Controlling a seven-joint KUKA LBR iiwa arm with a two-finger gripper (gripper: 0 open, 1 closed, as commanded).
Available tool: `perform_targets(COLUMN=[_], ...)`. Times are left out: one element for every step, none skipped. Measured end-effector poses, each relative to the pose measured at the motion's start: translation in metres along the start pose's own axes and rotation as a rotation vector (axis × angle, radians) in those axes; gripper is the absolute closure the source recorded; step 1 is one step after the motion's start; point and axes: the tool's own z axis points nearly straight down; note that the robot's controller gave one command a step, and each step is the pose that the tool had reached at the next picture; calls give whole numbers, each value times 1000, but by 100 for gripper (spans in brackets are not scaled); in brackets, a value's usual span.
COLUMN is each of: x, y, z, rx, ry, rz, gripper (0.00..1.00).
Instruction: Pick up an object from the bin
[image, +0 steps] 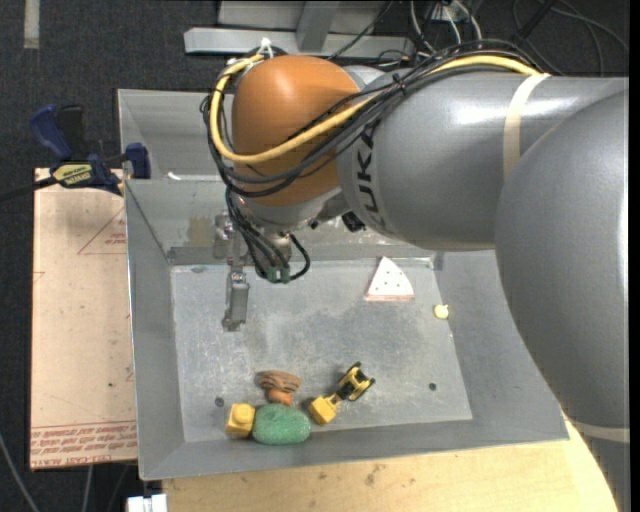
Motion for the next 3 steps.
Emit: perform_targets(x=[20,43,58], y=[-23,-41,-58], z=[36,70,98], rx=[-4,4,1], ry=[-8,6,-2], rz=[3,103,55], gripper=[0,0,0])
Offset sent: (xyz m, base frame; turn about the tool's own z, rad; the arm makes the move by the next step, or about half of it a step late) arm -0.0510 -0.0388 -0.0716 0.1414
